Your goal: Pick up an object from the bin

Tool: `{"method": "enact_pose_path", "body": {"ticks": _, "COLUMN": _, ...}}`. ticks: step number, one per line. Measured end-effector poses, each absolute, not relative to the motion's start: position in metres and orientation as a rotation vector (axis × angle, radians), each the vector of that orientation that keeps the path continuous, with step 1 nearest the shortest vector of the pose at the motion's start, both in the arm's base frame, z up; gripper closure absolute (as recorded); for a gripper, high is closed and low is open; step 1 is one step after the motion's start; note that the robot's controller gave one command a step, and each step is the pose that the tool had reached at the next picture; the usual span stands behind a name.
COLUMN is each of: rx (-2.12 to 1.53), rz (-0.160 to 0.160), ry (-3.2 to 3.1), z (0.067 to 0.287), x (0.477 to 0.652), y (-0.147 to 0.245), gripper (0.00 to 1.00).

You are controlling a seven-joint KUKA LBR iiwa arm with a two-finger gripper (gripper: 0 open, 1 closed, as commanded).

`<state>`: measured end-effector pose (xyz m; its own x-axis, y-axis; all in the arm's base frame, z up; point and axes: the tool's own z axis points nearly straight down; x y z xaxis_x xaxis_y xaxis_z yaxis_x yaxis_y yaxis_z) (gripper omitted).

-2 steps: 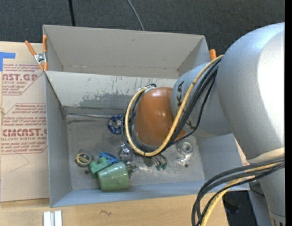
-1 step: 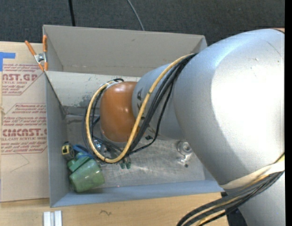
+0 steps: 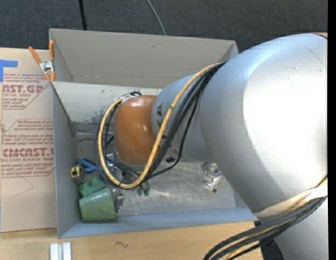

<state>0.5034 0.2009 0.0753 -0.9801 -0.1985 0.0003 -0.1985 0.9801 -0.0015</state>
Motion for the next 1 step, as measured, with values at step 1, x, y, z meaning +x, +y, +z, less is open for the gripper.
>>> {"method": "enact_pose_path", "body": {"ticks": 1, "rx": 0.485, "rz": 0.034, "ry": -3.112, "z": 0.0858, "x": 0.5062, "y": 0.2312, "gripper": 0.0}}
